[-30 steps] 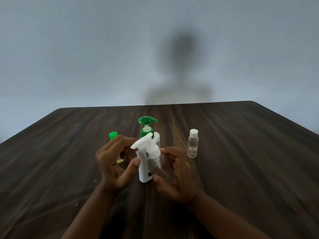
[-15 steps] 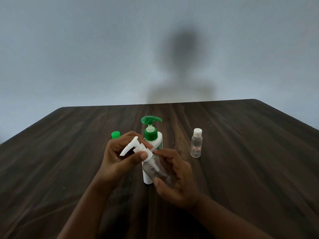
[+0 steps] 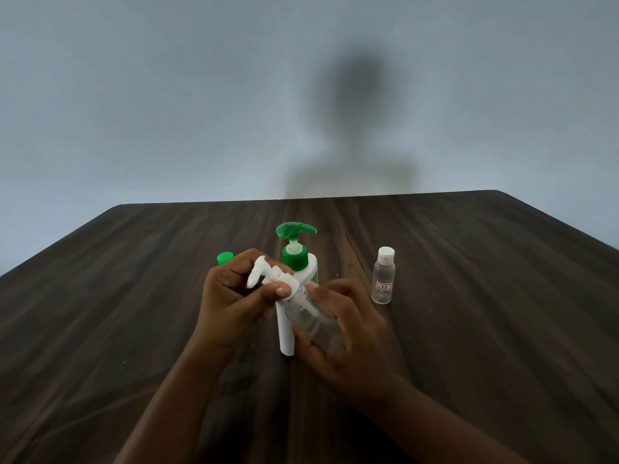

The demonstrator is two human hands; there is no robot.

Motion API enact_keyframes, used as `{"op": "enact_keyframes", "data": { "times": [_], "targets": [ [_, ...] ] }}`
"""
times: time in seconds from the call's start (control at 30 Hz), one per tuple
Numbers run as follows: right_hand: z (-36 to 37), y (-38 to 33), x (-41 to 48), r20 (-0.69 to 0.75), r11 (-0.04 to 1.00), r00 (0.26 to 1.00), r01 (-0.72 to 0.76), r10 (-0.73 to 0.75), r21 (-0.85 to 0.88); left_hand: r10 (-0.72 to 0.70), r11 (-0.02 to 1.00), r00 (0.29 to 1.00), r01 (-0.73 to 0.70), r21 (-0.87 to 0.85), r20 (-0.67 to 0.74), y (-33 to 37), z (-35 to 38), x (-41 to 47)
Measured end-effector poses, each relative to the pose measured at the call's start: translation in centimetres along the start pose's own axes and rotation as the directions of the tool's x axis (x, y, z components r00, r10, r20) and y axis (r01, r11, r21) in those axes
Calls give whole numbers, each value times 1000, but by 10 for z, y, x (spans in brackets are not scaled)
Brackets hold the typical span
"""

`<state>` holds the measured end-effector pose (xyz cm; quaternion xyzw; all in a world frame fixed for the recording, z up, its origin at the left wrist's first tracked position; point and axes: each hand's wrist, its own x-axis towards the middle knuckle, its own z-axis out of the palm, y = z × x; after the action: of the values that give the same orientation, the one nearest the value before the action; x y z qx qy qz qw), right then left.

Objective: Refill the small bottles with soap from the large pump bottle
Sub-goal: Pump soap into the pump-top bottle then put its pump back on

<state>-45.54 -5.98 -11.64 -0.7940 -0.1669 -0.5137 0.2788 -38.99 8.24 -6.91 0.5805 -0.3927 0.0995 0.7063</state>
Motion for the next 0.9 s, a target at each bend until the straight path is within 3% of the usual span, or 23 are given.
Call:
{"op": "enact_keyframes", "data": {
  "times": [0.1, 0.23, 0.3, 0.37, 0.43, 0.5, 0.6, 0.9],
  "targets": [
    [0, 2, 0, -3, 997, 997, 77, -77, -22, 52, 999, 989, -50, 20, -135, -5, 2, -1],
    [0, 7, 0, -9, 1000, 1000, 25, -25, -7, 170, 984, 962, -153, 97, -212, -5, 4, -3],
    [0, 11, 0, -21, 1000, 1000, -8, 8, -2, 410, 874, 887, -315, 371, -214, -8, 5, -4],
    [-2, 15, 1, -34, 1000, 999, -16, 17, 5, 639, 656, 761, -461, 598, -114, -15, 4, -4],
    [-5, 17, 2, -37, 999, 999, -19, 20, 32, 712, 547, 702, -528, 650, -30, -21, 2, -3],
    [-7, 19, 4, -28, 997, 999, -36, 38, 65, 673, 610, 739, -539, 580, -21, -27, 1, -2],
    [-8, 24, 5, -57, 992, 995, -71, 77, 100, 545, 756, 834, -447, 478, -82, -28, 1, -5],
    [-2, 28, 3, -61, 983, 995, -73, 85, 167, 398, 812, 911, -295, 504, -109, -22, 7, -5]
  ]
}}
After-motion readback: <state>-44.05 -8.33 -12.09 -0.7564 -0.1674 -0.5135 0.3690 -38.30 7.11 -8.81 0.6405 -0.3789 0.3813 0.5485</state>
